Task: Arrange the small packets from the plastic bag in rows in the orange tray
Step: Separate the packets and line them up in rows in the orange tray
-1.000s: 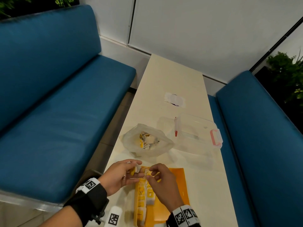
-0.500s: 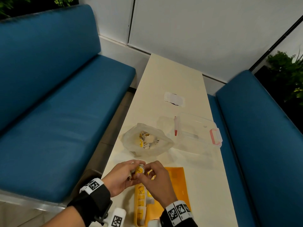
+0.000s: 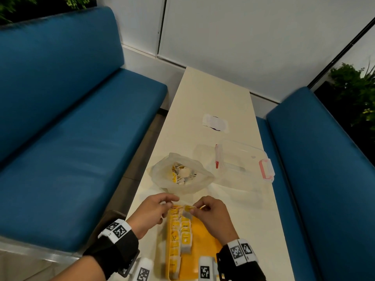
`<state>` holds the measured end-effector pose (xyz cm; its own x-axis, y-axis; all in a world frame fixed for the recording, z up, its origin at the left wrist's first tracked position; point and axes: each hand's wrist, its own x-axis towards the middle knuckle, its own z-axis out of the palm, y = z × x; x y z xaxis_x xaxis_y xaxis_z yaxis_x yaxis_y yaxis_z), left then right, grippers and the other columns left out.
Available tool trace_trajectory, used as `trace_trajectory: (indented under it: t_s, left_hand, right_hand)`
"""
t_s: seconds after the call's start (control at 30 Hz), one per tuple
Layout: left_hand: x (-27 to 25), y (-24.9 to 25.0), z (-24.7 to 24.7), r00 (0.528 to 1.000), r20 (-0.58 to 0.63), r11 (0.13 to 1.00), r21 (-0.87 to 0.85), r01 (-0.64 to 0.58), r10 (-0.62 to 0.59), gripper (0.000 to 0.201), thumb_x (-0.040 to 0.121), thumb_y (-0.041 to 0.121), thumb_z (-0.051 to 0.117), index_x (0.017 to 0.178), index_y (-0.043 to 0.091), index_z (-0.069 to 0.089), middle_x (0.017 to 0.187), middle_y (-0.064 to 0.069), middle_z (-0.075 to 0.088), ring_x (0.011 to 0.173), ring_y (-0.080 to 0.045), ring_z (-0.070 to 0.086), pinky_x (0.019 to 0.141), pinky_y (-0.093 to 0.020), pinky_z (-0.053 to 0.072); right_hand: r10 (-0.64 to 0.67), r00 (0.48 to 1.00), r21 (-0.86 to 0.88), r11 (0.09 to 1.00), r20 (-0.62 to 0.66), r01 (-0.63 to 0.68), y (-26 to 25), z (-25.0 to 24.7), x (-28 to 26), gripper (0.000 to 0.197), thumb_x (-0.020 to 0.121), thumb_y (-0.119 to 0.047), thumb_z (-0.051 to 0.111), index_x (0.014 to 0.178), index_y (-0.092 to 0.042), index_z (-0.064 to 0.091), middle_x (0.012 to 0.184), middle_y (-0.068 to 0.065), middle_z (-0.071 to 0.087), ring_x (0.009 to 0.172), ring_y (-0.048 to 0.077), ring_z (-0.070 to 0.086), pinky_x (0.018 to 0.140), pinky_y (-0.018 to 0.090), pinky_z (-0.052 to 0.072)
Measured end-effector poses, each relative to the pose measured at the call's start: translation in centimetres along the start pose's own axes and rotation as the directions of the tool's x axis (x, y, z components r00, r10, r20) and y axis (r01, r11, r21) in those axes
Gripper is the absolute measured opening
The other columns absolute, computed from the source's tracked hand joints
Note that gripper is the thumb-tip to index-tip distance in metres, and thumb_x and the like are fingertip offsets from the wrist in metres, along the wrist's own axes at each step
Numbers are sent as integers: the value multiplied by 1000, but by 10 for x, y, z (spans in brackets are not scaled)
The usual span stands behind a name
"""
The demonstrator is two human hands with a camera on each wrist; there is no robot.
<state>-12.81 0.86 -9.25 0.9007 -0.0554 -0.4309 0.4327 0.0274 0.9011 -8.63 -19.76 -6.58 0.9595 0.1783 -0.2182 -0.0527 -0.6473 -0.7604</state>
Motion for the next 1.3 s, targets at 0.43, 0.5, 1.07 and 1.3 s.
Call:
trace_trajectory:
  t_s: [0.43,0.5,1.07,1.3]
  left_hand:
    - [11,-7,14,980,48,919,339,-200,195,6,80,31,85,80,28,79,86,12,72,84,0,64,72,-15,46]
    - [12,-9,12,984,50,920,349,-177,170,10,78,31,86,84,32,78,90,13,73,87,3,64,72,-10,45]
    - [23,-44,0,995,53,897,429,-103,89,31,81,18,85,102,36,71,109,17,66,98,-1,63,76,-6,48]
    - [24,-47,-3,994,60,895,433,-108,91,30,78,21,86,100,35,73,111,15,69,100,-3,65,87,-21,55]
  right_hand:
    - [38,996,379,923,83,-66,-4,3,-7,5,88,1,68,90,5,64,64,21,67,54,20,60,48,26,42]
    - [43,997,389,919,68,-66,-2,3,-7,5,90,2,65,91,6,62,67,25,68,56,24,62,47,27,44]
    - [421,826,-25,895,374,-445,64,35,-33,9,91,-4,61,90,-10,55,65,10,67,51,20,67,41,25,46]
    - [431,848,1,891,307,-454,67,46,-34,13,90,-2,61,88,-10,51,62,7,63,49,23,67,43,29,51]
